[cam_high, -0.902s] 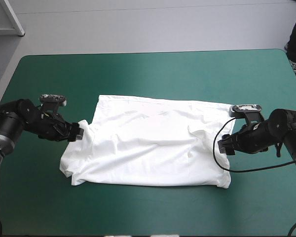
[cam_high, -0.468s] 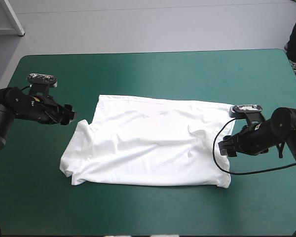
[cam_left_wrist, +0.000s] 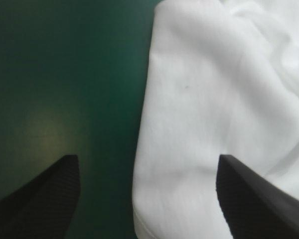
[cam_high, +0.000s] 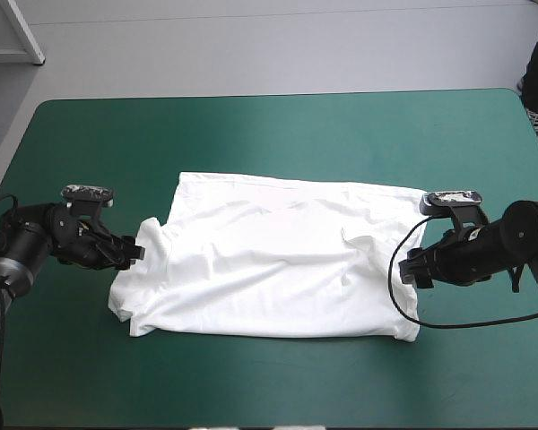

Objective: Fold the cloth

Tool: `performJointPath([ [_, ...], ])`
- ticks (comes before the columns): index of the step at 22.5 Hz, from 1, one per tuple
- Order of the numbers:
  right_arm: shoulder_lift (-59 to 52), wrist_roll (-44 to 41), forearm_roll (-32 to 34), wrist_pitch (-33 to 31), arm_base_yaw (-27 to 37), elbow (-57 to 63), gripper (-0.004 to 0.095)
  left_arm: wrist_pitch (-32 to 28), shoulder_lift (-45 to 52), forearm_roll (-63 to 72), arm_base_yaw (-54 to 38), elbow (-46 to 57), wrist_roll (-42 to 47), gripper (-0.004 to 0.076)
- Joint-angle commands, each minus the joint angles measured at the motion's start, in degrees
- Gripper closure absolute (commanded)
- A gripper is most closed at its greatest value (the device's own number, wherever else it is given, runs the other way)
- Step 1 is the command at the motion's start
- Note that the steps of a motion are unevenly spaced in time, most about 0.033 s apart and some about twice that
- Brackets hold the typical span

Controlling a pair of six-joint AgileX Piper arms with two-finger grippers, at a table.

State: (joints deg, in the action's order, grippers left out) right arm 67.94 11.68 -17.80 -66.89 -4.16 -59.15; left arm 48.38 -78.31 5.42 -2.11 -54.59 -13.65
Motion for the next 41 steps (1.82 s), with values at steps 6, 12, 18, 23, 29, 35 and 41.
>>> performJointPath([
  [6, -1.7, 0.6, -1.9, -0.1, 0.6, -1.8, 0.0233, -6.0, -6.2, 2.2, 0.0, 1.7, 0.8, 0.0202],
  [12, -2.8, 0.6, -1.6, 0.9, 0.6, -1.9, 0.0237, -5.4, -9.2, 5.3, 0.0, 1.7, -0.2, 0.0530],
  [18, -2.8, 0.8, -1.6, 1.0, 0.6, -1.9, 0.0238, -6.6, -5.3, 5.2, 0.0, 1.3, 0.8, 0.0705],
  [23, -3.1, 0.8, -2.2, 0.0, 0.6, -1.9, 0.0238, -10.7, -0.3, 3.7, 0.0, 0.4, 4.3, 0.0705],
  [29, -4.9, 0.8, -2.2, 0.1, 0.6, -2.0, 0.0238, -8.3, 0.4, 12.6, 0.5, -2.8, -1.8, 0.0705],
  [35, -4.9, 0.8, -2.2, 0.3, 0.6, -2.0, 0.0237, -8.4, 0.4, 15.4, 7.6, -2.8, -3.8, 0.0705],
  [41, -4.9, 1.1, -2.2, 1.0, 0.6, -2.0, 0.0237, -11.5, 0.3, 15.3, 20.2, -2.3, -3.8, 0.0705],
])
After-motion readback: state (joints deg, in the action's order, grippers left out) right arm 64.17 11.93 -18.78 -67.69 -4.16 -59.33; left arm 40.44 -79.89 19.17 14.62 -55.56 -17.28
